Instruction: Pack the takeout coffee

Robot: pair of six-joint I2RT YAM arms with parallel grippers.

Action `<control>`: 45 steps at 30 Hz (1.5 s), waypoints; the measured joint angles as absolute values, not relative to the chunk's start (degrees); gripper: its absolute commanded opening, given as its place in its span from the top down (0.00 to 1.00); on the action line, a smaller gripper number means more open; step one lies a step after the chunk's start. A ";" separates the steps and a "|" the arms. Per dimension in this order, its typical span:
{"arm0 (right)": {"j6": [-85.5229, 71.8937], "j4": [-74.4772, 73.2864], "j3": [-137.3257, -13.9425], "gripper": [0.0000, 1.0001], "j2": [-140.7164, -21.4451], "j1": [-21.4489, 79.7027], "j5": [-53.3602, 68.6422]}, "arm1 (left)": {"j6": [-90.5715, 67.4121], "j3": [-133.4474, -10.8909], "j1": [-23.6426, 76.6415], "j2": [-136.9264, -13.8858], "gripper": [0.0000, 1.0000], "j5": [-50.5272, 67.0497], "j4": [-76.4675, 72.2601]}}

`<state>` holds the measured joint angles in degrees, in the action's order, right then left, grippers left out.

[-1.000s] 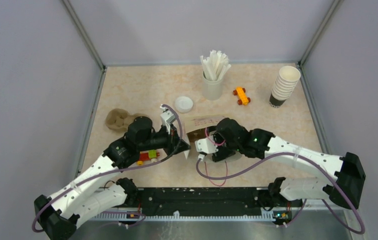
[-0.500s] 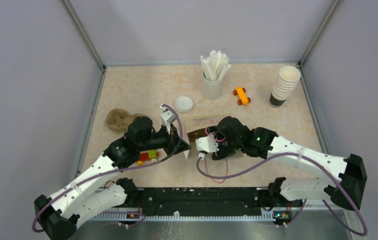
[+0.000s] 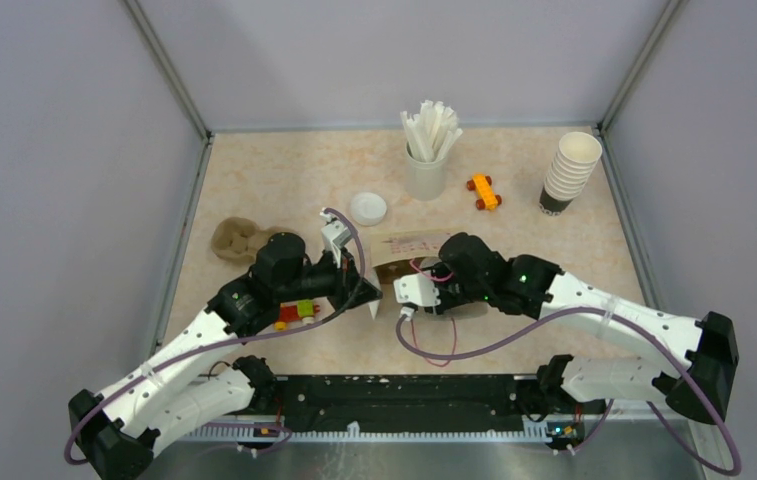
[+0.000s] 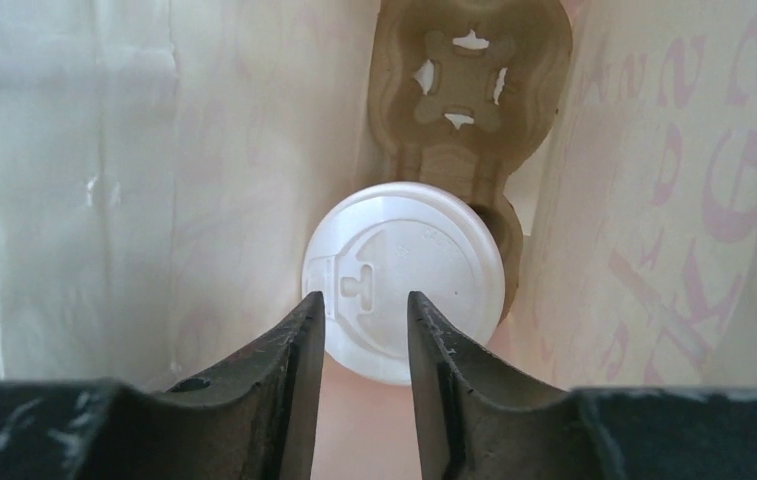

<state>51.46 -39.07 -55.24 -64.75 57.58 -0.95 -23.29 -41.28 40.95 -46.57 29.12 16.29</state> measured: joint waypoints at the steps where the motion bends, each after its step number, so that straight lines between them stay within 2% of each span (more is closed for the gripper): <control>1: 51.35 -39.05 -55.24 0.71 -64.75 57.58 -0.56 | -23.44 -41.28 40.95 -46.57 0.88 29.12 16.29; 3: 50.96 -38.96 -55.24 0.75 -64.75 57.58 0.01 | -23.68 -41.28 40.95 -46.54 0.88 29.12 16.32; 11: 51.44 -34.04 -53.98 0.76 -65.54 57.58 -0.73 | -23.94 -41.28 40.95 -46.54 0.88 29.15 16.29; 20: 51.05 -24.67 -48.34 0.80 -68.10 57.19 -8.73 | -23.94 -41.25 40.95 -46.52 0.88 29.12 16.16; 28: 50.00 -19.27 -46.65 0.81 -68.77 56.27 -13.47 | -24.01 -41.25 40.95 -46.52 0.88 29.12 15.86; 45: 47.51 -14.68 -45.76 0.81 -71.50 55.68 -15.14 | -24.93 -40.91 40.95 -45.80 0.88 29.08 15.70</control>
<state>47.51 -14.68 -45.76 -71.50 55.68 -15.14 -24.93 -40.91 40.95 -45.80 29.08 15.70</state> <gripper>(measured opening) 0.192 0.119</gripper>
